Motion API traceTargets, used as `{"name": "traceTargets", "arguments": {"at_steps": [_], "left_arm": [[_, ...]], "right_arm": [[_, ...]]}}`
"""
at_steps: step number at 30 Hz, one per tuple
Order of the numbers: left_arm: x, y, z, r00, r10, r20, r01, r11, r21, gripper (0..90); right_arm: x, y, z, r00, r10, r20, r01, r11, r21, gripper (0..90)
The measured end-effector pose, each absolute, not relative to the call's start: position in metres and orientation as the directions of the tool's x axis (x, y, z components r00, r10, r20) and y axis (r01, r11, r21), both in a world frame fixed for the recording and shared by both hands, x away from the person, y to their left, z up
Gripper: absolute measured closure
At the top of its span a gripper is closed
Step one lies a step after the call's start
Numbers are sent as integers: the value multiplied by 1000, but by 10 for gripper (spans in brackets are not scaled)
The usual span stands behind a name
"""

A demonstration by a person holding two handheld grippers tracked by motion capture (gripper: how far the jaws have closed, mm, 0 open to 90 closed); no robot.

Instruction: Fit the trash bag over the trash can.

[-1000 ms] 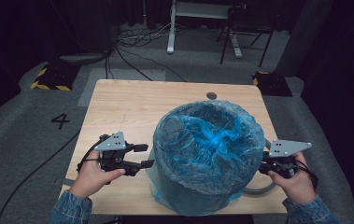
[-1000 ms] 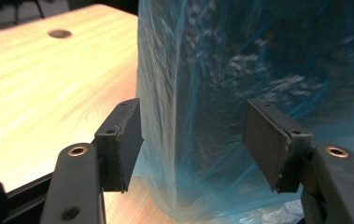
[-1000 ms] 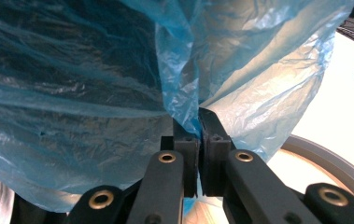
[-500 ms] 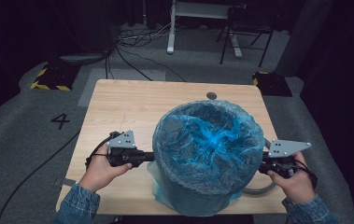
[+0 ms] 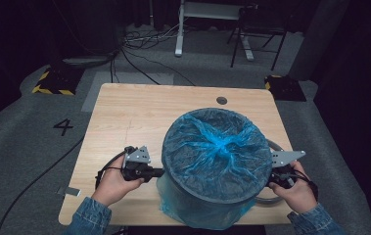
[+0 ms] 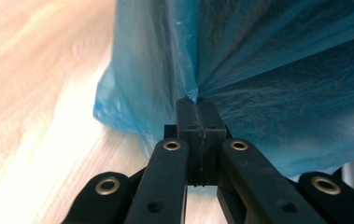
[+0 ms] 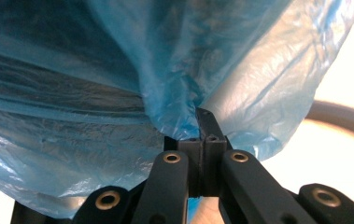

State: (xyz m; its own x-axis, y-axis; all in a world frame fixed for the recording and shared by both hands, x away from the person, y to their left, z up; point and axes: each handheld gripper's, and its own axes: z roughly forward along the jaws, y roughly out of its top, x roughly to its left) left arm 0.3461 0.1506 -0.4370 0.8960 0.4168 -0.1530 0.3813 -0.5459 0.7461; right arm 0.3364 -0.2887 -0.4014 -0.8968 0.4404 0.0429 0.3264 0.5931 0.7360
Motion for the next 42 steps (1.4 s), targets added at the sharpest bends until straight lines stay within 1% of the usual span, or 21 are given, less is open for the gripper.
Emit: {"name": "traceTargets", "arguments": {"at_steps": [7, 10, 12, 13, 14, 15, 16, 18, 19, 20, 22, 24, 28, 30, 33, 37, 38, 41, 42], "left_arm": [[348, 136, -458, 896, 408, -175, 409, -604, 684, 900], [347, 136, -457, 898, 410, -161, 397, -593, 701, 900], [345, 139, -453, 894, 416, -165, 396, -564, 725, 900], [343, 141, -450, 892, 422, -164, 393, -543, 742, 876], [341, 144, -448, 887, 431, -165, 389, -507, 769, 713], [339, 147, -445, 883, 439, -168, 388, -481, 786, 642], [336, 151, -442, 878, 450, -165, 383, -450, 807, 593], [331, 161, -438, 864, 475, -169, 377, -386, 842, 488], [328, 166, -435, 859, 487, -159, 369, -373, 852, 470], [326, 172, -433, 855, 498, -144, 358, -365, 859, 467], [321, 182, -429, 835, 535, -130, 356, -344, 869, 425], [317, 190, -427, 816, 567, -108, 355, -346, 868, 419], [314, 199, -433, 780, 619, -92, 377, -348, 858, 405], [314, 201, -438, 775, 629, -60, 373, -377, 848, 397], [316, 203, -447, 772, 634, -57, 376, -381, 845, 391], [321, 202, -456, 750, 662, -1, 391, -442, 807, 382], [322, 202, -458, 742, 670, 0, 395, -437, 808, 382], [329, 203, -468, 703, 708, -72, 457, -371, 808, 369], [331, 204, -472, 688, 722, -73, 475, -372, 797, 369]], "right_arm": [[339, -288, -417, -890, 451, 66, 366, 621, 693, 900], [339, -290, -421, -886, 458, 78, 383, 626, 679, 900], [338, -292, -421, -881, 464, 91, 395, 618, 679, 892], [338, -294, -420, -883, 458, 98, 395, 616, 681, 775], [337, -295, -419, -881, 465, 84, 389, 614, 687, 650], [336, -298, -418, -879, 473, 56, 374, 612, 697, 555], [335, -300, -416, -875, 481, 47, 370, 605, 705, 488], [332, -307, -409, -865, 500, 39, 371, 586, 720, 398], [330, -310, -405, -859, 511, 31, 368, 574, 732, 364], [328, -314, -400, -854, 519, 27, 365, 562, 742, 350], [325, -320, -390, -845, 534, 23, 360, 537, 763, 325], [322, -325, -381, -835, 549, 21, 359, 517, 777, 309], [322, -332, -364, -826, 564, 12, 349, 495, 796, 298], [322, -334, -357, -823, 568, 4, 341, 488, 804, 289], [322, -336, -346, -823, 568, -3, 326, 476, 817, 278], [322, -338, -330, -817, 576, -15, 311, 462, 831, 265], [322, -339, -326, -816, 577, -12, 311, 456, 834, 261], [322, -340, -314, -812, 583, -12, 305, 442, 843, 250], [322, -341, -311, -811, 585, -12, 303, 438, 846, 247]]}}
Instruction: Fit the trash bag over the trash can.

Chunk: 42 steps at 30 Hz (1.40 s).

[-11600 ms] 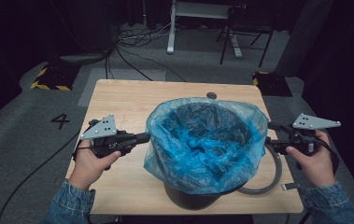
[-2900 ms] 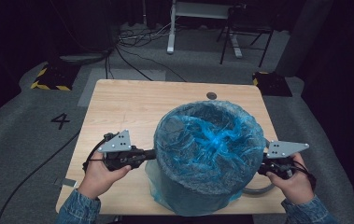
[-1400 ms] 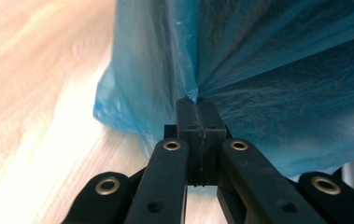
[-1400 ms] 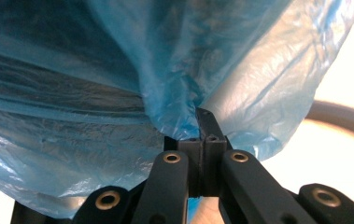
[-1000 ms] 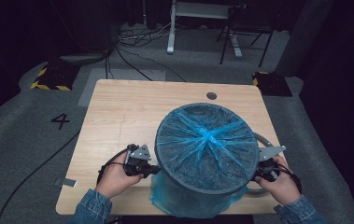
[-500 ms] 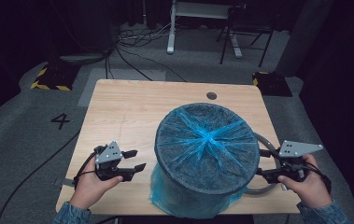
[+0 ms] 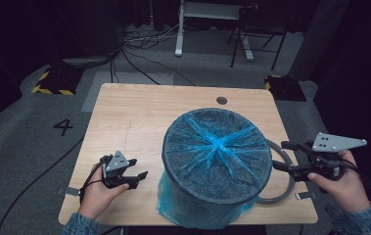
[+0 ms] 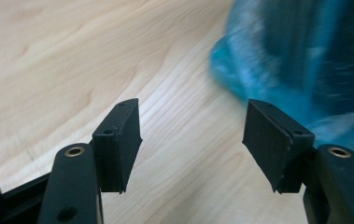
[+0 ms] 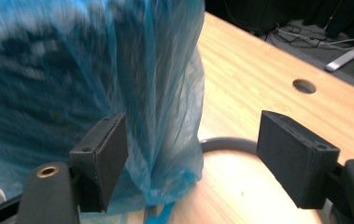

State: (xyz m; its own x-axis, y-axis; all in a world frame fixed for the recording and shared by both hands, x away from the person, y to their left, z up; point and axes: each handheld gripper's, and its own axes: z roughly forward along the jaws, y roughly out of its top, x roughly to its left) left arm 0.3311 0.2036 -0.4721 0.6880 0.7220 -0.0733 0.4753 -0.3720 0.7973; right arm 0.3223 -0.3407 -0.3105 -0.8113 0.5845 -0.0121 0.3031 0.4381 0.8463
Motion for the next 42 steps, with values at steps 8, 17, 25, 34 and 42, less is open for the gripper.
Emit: {"name": "traceTargets", "arguments": {"at_steps": [8, 17, 25, 34, 42], "left_arm": [[345, 211, -500, 613, 790, -19, 536, -398, 744, 365], [350, 212, -504, 569, 823, -1, 561, -387, 732, 313], [350, 212, -505, 569, 822, 0, 561, -387, 732, 305], [350, 212, -504, 570, 821, -1, 561, -389, 731, 304], [350, 212, -504, 572, 821, -1, 560, -389, 731, 302]], "right_arm": [[328, -338, -286, -806, 590, -44, 277, 441, 854, 246], [338, -331, -262, -807, 589, -52, 249, 419, 873, 246], [344, -318, -244, -815, 576, -64, 223, 414, 882, 244], [349, -298, -224, -826, 559, -66, 207, 411, 888, 244], [354, -277, -213, -840, 541, -47, 212, 407, 889, 242]]}}
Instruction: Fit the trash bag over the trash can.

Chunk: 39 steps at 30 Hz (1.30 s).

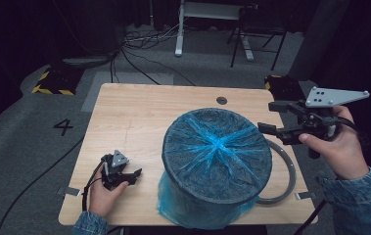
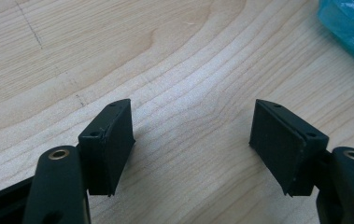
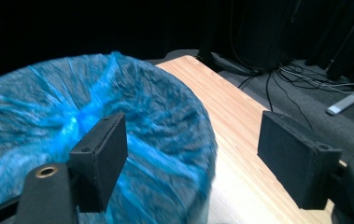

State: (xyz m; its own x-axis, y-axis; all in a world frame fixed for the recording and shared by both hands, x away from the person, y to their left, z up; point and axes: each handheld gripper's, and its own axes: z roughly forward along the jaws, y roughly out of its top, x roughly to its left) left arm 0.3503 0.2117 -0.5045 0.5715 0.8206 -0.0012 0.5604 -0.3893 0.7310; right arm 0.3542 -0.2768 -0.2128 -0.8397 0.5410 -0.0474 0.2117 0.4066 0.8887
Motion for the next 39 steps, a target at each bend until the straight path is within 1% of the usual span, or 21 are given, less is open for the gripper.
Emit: {"name": "traceTargets", "arguments": {"at_steps": [25, 33, 39], "left_arm": [[350, 212, -504, 572, 820, -1, 560, -390, 731, 302], [350, 212, -504, 572, 820, -4, 562, -388, 730, 301], [350, 212, -504, 573, 819, -4, 562, -390, 730, 299]], "right_arm": [[366, -210, -202, -887, 460, -27, 200, 438, 877, 243], [370, -189, -205, -891, 454, 0, 222, 436, 872, 238], [373, -176, -216, -898, 439, 18, 226, 427, 876, 221]]}}
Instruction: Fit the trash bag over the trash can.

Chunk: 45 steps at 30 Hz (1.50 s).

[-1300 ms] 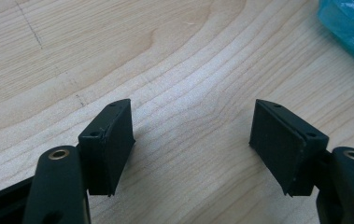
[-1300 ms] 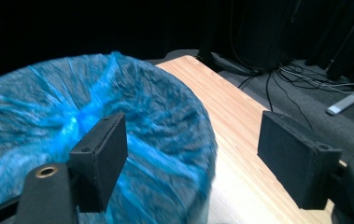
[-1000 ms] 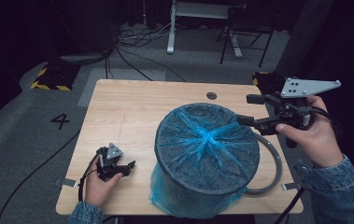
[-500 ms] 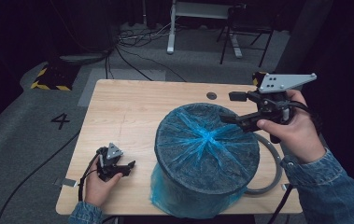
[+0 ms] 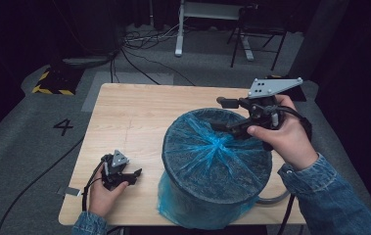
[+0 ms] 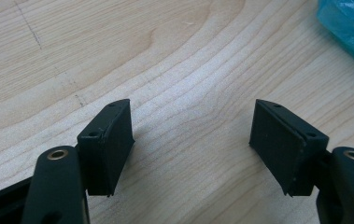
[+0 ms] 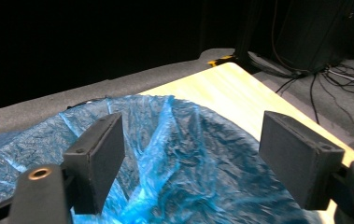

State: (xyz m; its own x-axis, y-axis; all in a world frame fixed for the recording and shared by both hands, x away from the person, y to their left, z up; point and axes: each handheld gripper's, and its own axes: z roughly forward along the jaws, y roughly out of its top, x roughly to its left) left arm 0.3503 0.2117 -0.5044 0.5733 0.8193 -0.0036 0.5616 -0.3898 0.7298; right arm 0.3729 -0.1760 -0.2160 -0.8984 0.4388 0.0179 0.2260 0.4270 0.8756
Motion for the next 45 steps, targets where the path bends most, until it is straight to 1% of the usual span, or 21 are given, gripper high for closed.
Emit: {"name": "traceTargets", "arguments": {"at_steps": [9, 27, 45], "left_arm": [[350, 212, -504, 573, 819, -3, 561, -390, 730, 300], [350, 212, -504, 574, 819, -5, 562, -390, 730, 299], [350, 212, -504, 574, 819, -4, 561, -390, 730, 299]], "right_arm": [[374, -159, -241, -902, 432, 30, 243, 446, 861, 169], [380, -143, -277, -899, 437, 37, 299, 550, 780, 157], [382, -130, -301, -901, 432, 42, 358, 686, 633, 157]]}}
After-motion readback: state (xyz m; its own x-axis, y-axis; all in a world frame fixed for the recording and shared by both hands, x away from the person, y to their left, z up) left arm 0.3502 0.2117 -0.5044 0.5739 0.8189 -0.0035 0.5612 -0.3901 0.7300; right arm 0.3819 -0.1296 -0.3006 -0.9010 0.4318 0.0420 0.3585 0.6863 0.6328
